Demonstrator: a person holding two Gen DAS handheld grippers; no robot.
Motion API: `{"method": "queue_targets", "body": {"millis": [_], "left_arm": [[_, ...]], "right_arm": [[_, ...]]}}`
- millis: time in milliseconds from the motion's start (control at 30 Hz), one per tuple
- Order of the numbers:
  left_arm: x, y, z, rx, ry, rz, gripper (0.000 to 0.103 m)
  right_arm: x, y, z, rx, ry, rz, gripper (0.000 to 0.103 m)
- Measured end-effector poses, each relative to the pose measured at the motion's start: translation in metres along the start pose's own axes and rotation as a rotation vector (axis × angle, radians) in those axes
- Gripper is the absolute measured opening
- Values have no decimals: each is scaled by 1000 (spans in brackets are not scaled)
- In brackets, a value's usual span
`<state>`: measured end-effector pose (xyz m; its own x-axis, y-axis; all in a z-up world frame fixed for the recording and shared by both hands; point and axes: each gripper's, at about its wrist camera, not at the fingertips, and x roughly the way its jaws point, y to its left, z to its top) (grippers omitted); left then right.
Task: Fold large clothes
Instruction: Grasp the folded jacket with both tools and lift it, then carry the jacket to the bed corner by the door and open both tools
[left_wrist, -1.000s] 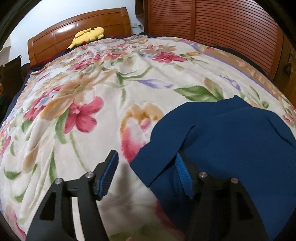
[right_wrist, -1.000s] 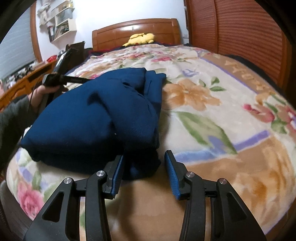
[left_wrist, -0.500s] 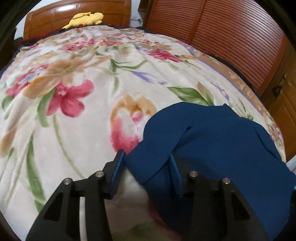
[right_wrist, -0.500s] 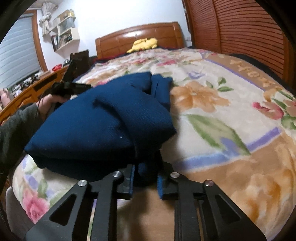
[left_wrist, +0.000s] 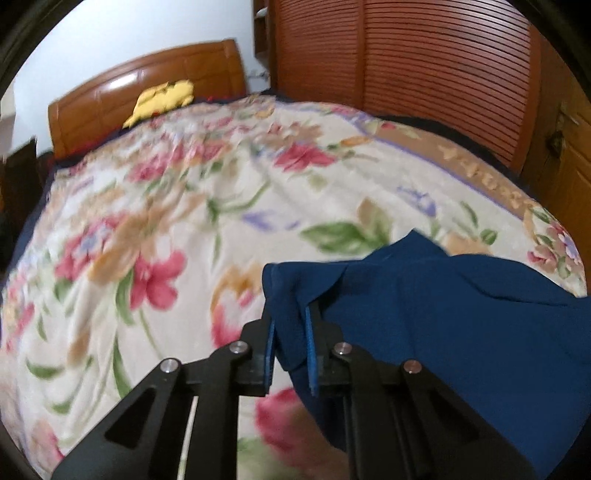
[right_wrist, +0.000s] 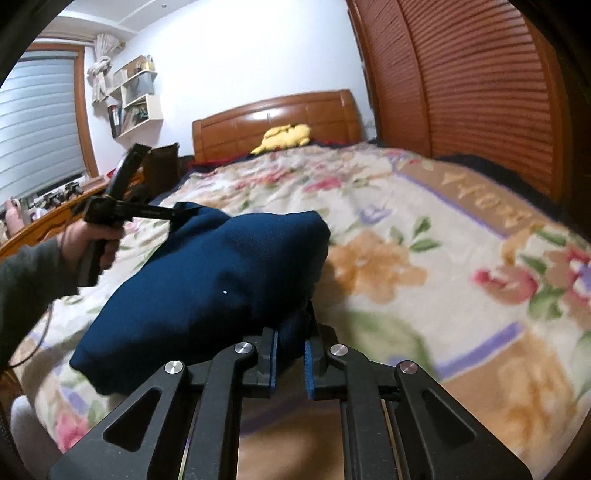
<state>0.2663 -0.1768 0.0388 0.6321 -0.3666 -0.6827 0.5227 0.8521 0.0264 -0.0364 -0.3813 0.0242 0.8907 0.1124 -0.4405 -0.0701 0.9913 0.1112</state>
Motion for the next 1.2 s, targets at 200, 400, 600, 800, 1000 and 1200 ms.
{"method": "queue_targets", "body": {"millis": [200, 400, 600, 800, 1000, 1200], "left_arm": [[1, -70, 48, 36, -70, -7, 10], [24, -173, 95, 63, -136, -126, 10], [54, -275, 128, 87, -182, -249, 10], [62, -372, 155, 152, -217, -368, 10], [83, -401, 141, 177, -190, -358, 11], [90, -390, 132, 188, -104, -351, 19]], "right_arm": [[-20, -58, 22, -21, -31, -111, 7], [-70, -140, 35, -28, -73, -264, 7], [-114, -216, 32, -18, -67, -424, 7], [-167, -274, 14, 34, -87, -562, 7], [-173, -300, -25, 111, -46, -591, 7], [-178, -303, -26, 180, -44, -601, 16]]}}
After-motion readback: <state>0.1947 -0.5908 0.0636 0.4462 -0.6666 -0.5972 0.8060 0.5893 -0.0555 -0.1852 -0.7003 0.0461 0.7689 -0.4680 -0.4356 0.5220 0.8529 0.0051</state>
